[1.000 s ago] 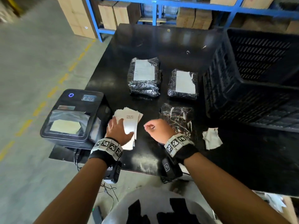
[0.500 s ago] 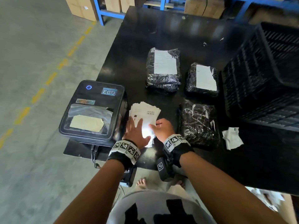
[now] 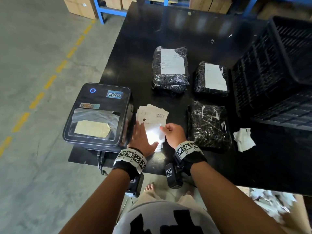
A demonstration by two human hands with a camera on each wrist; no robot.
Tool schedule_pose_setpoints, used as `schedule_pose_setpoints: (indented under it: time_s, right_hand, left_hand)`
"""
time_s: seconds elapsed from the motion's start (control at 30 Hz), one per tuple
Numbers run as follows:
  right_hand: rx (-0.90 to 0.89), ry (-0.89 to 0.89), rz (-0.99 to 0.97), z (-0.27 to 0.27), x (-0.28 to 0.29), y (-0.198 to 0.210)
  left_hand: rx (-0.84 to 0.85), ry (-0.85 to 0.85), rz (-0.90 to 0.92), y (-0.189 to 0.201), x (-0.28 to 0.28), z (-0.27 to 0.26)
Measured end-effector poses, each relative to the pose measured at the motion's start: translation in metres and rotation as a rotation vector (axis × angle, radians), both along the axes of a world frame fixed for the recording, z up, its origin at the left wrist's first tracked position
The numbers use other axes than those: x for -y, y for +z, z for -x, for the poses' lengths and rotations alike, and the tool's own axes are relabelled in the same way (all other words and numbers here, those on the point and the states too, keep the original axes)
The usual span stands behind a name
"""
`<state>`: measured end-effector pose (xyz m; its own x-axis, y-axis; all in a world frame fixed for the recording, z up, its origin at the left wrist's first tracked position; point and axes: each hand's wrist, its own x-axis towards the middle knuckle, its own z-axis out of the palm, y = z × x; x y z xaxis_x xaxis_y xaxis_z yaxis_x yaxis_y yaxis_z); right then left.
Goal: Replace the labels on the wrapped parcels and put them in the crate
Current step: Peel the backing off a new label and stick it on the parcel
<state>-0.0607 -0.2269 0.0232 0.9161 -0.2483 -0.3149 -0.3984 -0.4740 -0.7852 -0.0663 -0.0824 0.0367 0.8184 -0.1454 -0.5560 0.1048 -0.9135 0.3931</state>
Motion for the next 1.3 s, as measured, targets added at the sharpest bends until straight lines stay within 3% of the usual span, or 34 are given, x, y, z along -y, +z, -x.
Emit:
schedule_pose_setpoints:
  time_s: [0.23,0.67,0.8,1.03,1.2,1.3]
  right_hand:
    - [-0.002,0.032,-0.082,0.006,0.011,0.013]
    - [0.074,0.007,-0.002,0.014,0.064,0.058]
    - [0.142,-0.039,-0.007,0.02,0.092,0.074]
    - [0.175,-0.2,-0.149,0.026,0.143,0.101]
    - [0.19,-0.267,-0.321,0.039,0.162,0.12]
    - [0.239,-0.295,-0.27,0.048,0.175,0.123]
  left_hand:
    - [-0.014,0.003,-0.036,0.003,0.002,0.001]
    - [-0.008,0.078,-0.109,0.014,0.019,-0.003]
    - [0.113,0.074,-0.032,0.038,0.029,-0.014]
    - [0.394,-0.166,0.392,0.109,0.099,-0.016]
    - [0.375,-0.394,0.372,0.122,0.148,-0.007]
    - [0.311,-0.423,0.463,0.124,0.162,0.0]
